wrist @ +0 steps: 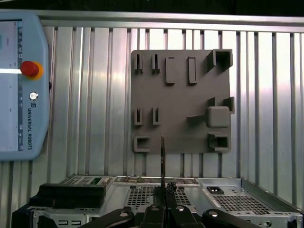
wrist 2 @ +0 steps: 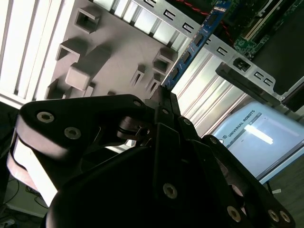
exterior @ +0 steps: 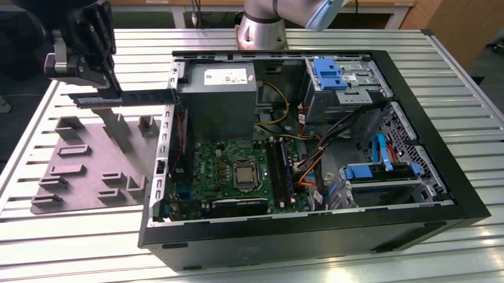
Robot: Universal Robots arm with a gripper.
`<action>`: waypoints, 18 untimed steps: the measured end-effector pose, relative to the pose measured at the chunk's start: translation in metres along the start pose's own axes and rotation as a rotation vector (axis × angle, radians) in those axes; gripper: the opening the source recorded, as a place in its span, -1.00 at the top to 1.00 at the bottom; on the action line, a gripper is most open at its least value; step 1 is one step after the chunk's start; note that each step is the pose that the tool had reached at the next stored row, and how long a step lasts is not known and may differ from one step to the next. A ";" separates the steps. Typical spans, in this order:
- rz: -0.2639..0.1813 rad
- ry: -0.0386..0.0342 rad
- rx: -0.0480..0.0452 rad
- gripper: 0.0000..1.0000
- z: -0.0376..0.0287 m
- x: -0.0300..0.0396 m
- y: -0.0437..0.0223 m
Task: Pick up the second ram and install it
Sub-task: 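Pick up the second ram and move it above second insertion slot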
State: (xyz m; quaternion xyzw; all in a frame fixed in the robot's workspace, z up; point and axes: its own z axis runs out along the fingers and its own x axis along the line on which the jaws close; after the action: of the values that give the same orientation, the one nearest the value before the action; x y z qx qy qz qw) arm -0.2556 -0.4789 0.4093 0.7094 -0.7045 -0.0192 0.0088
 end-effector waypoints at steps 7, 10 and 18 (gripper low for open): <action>0.000 0.0000 0.0000 0.76 -0.0002 0.0000 -0.0046; 0.000 0.0000 0.0000 0.76 -0.0003 0.0000 -0.0067; 0.000 0.0000 0.0000 0.76 -0.0005 0.0001 -0.0127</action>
State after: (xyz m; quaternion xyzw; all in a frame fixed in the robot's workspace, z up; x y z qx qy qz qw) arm -0.2429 -0.4789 0.4093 0.7094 -0.7045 -0.0192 0.0088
